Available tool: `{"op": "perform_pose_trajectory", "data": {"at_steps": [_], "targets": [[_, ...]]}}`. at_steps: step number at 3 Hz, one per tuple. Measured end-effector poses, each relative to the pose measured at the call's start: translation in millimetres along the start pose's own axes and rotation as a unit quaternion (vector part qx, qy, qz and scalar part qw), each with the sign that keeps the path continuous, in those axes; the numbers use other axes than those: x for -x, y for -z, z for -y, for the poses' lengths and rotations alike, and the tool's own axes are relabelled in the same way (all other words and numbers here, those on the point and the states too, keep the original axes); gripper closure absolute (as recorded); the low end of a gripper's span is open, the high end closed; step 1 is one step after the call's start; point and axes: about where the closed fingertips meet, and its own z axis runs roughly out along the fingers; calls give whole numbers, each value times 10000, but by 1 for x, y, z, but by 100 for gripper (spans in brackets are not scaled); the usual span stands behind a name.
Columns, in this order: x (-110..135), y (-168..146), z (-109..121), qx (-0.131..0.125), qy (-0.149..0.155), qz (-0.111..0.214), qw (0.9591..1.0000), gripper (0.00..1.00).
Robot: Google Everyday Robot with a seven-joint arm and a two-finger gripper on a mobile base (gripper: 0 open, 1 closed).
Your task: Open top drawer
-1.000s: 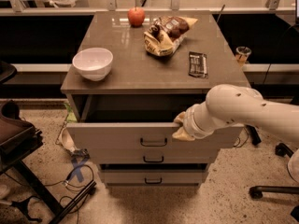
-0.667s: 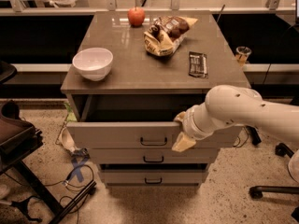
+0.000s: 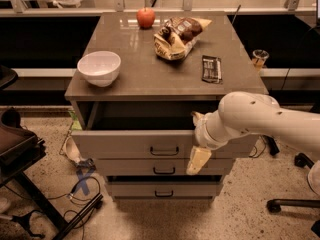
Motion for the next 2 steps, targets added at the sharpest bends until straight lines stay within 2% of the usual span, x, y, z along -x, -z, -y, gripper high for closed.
{"op": "perform_pose_trajectory", "data": {"at_steps": [1,2], "targets": [[-3,-9,-4,61,-14,-160,9999,0],[-14,-36,-11,178,-36,-414,9990,18]]}}
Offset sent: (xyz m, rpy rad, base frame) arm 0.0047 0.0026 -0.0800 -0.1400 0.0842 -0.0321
